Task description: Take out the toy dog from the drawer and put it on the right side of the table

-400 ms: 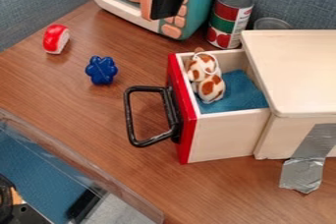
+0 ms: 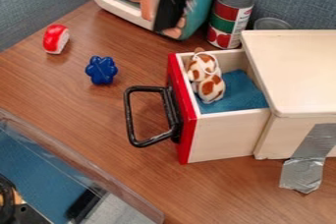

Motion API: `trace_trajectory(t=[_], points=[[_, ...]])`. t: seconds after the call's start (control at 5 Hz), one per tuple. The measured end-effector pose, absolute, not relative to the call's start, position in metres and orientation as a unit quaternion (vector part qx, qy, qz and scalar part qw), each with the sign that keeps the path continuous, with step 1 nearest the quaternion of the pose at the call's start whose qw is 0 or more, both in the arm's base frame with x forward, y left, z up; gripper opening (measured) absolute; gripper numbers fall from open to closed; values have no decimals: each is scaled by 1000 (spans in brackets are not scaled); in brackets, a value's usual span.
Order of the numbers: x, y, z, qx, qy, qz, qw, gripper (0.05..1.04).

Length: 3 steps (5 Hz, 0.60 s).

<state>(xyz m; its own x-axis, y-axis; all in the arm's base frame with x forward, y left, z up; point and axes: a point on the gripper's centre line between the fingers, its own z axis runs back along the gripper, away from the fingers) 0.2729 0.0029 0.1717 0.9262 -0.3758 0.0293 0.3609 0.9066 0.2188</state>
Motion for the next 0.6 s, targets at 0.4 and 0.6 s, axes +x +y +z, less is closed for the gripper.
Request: trace_trajectory(t=[0.4,0.6], points=[[304,2,136,159,-43,-195,967,999],[314,-1,121,177,-46,-196,963,999]])
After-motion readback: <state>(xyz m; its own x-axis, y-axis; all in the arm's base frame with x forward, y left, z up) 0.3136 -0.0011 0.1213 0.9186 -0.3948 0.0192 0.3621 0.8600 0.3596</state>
